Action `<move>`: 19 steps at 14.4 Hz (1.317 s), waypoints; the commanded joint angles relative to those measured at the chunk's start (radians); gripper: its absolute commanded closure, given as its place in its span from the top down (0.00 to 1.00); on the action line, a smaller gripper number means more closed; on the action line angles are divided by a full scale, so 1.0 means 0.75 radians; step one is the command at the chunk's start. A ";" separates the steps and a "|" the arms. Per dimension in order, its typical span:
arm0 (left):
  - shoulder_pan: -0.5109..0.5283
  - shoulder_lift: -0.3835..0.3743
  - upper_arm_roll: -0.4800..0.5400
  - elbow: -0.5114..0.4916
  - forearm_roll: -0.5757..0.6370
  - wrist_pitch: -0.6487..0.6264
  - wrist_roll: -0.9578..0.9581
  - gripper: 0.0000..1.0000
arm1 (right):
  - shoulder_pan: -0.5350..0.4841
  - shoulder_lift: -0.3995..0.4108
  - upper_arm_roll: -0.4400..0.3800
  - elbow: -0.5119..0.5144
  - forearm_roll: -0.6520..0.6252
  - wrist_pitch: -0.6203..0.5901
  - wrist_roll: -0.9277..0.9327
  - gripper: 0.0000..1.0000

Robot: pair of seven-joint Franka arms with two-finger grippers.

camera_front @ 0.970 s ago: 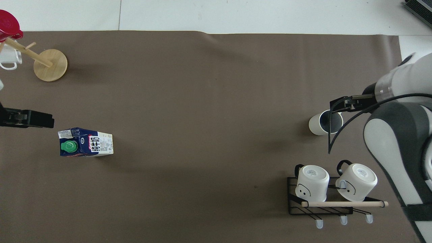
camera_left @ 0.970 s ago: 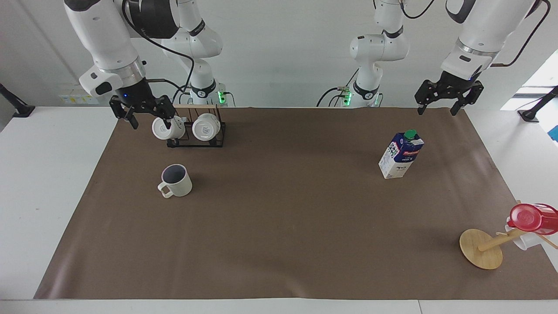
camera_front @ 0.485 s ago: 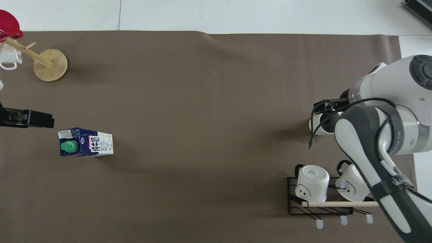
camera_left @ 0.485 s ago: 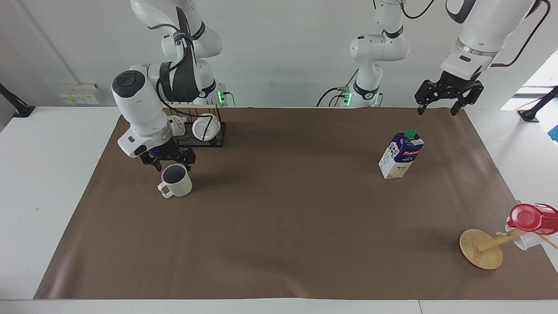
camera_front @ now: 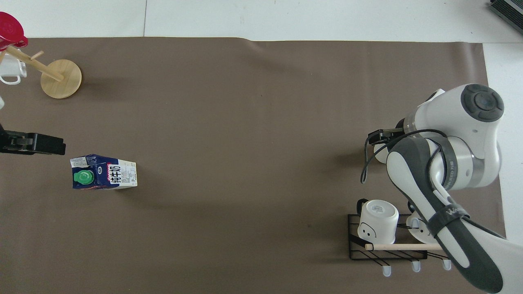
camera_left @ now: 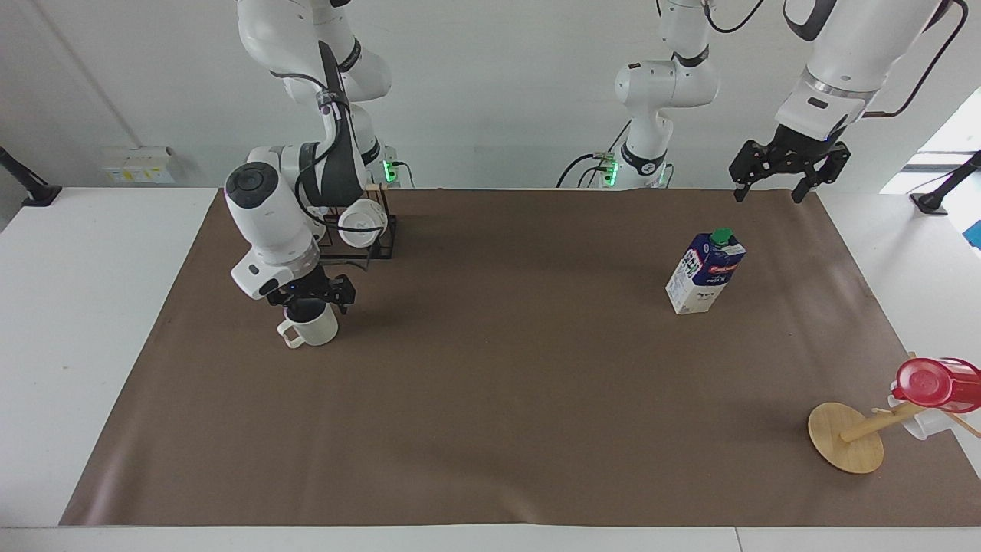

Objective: Place cup and milk on table
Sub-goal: 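Grasp the mug with the right gripper while the left gripper nears the carton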

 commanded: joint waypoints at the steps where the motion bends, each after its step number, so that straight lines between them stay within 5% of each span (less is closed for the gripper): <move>1: 0.005 0.005 0.003 0.026 -0.014 -0.028 0.002 1.00 | -0.006 0.013 0.003 -0.052 0.027 0.077 -0.007 1.00; 5: 0.003 0.005 0.003 0.026 -0.014 -0.028 0.002 1.00 | -0.002 0.013 0.003 -0.052 0.027 0.092 -0.010 1.00; 13: 0.003 0.005 0.003 0.026 -0.014 -0.030 0.006 1.00 | -0.002 0.029 0.003 -0.054 0.027 0.116 -0.026 0.02; 19: -0.013 0.003 0.001 0.022 -0.014 -0.056 0.004 1.00 | -0.002 0.033 0.003 -0.046 0.096 0.118 -0.014 0.00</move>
